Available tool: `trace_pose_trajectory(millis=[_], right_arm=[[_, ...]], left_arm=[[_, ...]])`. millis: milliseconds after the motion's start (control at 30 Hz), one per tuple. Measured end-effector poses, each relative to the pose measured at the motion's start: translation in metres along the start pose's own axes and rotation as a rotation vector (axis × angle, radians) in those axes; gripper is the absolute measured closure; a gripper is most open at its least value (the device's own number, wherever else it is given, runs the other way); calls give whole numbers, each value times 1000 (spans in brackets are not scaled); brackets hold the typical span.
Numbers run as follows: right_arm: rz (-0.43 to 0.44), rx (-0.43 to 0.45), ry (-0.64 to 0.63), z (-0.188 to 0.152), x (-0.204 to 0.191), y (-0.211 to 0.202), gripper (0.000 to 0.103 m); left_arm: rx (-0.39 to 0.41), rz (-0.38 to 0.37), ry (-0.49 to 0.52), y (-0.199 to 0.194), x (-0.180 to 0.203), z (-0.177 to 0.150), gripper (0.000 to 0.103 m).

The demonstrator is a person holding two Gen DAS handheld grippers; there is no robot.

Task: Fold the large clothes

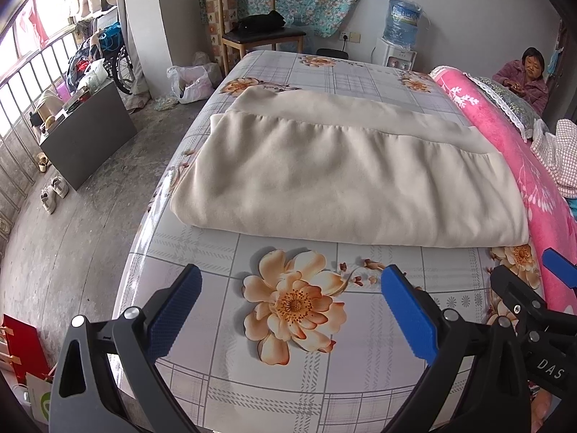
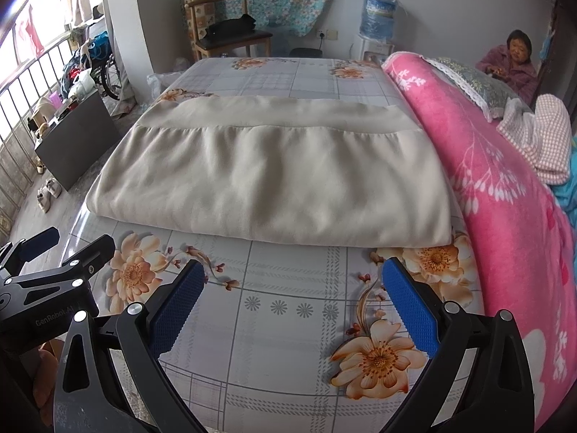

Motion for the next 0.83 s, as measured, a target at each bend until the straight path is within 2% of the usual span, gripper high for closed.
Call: trace_pose_trajectory(millis=[367,833], right_arm=[[1,-27,-2,-9,-14,6,8],[-8,-27,6,-12,-9,1,8]], left_arm=[[-14,13,-14,5,-12,-4,5],[-10,2,15,0,-1,-6,5]])
Point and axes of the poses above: each gripper's, at about its wrist camera, not at the fingertips, and y roughly the way its jaws point, x to its right, z to its top, the point moved 8 cm from there along y, roughly the way its jaws point, and after that the axes turned 11 degrees about z, right-handed, at the moved point
